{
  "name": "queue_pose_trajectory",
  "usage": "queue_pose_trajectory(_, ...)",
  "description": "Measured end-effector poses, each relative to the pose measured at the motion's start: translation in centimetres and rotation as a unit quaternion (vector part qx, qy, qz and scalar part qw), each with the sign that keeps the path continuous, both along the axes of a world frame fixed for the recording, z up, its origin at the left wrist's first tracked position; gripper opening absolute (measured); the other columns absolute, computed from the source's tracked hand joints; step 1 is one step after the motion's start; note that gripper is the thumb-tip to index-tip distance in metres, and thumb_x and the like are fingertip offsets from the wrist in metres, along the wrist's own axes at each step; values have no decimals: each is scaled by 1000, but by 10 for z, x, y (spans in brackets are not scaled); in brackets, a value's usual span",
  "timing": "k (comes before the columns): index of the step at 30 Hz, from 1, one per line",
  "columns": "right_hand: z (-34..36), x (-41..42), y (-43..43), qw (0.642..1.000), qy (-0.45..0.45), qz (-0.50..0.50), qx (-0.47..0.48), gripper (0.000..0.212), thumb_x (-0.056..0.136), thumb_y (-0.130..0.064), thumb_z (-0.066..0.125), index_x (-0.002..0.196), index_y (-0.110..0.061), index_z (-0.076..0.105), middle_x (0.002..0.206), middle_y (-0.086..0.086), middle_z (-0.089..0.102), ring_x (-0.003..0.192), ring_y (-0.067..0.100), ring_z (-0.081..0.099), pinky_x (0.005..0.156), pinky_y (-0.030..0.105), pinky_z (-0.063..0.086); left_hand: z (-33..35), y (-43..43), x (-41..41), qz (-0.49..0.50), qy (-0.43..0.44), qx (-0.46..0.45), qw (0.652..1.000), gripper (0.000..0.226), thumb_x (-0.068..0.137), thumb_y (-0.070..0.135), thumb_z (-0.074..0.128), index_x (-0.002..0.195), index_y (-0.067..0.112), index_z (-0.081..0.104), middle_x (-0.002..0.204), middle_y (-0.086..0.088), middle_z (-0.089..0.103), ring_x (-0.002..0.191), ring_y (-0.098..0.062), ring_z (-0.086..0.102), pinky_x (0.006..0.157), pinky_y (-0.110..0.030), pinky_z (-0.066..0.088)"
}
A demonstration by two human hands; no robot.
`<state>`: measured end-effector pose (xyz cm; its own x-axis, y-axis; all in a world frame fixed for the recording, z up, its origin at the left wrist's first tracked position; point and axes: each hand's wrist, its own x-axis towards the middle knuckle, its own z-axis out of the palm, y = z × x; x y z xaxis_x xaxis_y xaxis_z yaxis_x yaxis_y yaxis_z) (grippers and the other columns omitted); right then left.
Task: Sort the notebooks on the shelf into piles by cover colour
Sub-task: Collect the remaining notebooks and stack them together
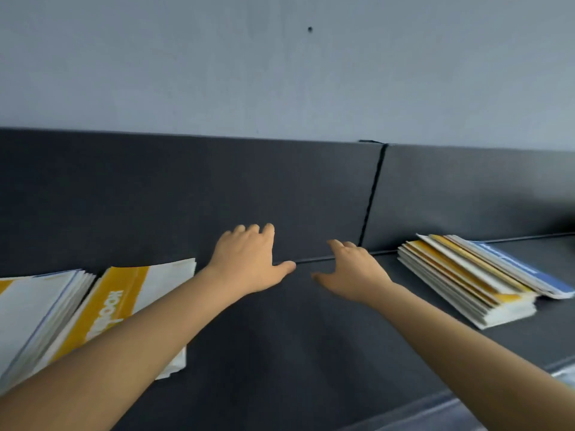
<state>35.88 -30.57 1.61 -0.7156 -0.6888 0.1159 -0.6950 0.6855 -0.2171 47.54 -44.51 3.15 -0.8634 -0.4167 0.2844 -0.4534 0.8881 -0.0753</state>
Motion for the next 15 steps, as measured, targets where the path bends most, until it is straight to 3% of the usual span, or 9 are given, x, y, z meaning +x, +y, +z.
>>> queue_pose_trajectory(4, -3, -71, 72, 1000, 13, 1, -2, 59, 84, -50, 59, 128, -13, 44, 126, 8, 50, 121, 28, 46, 94, 36, 43, -7, 70, -72, -1, 4, -38, 999, 86, 85, 77, 35, 145, 15, 32, 131, -4, 54, 119, -25, 50, 93, -36, 41)
queue_pose_trajectory(9, 0, -159, 160, 999, 37, -22, 14, 63, 85, -48, 58, 135, -13, 42, 136, 10, 46, 127, 30, 43, 100, 37, 38, 0, 158, -171, -22, 1, -20, 1000, 81, 85, 77, 36, 138, 15, 41, 131, -6, 53, 121, -27, 49, 93, -37, 41)
queue_pose_trajectory(12, 7, -208, 202, 998, 2, -61, 10, 59, 88, -44, 57, 136, -14, 42, 138, 8, 47, 127, 27, 43, 99, 37, 40, 6, 197, -210, -36, 9, -16, 999, 72, 88, 72, 37, 132, 16, 44, 127, -5, 55, 119, -26, 51, 91, -37, 41)
queue_pose_trajectory(15, 13, -245, 230, 994, -55, -98, 0, 54, 91, -41, 54, 135, -11, 44, 137, 6, 49, 124, 26, 47, 94, 33, 39, 6, 214, -245, -51, 0, 52, 997, 67, 89, 68, 39, 131, 16, 45, 128, -4, 55, 119, -26, 51, 86, -37, 41)
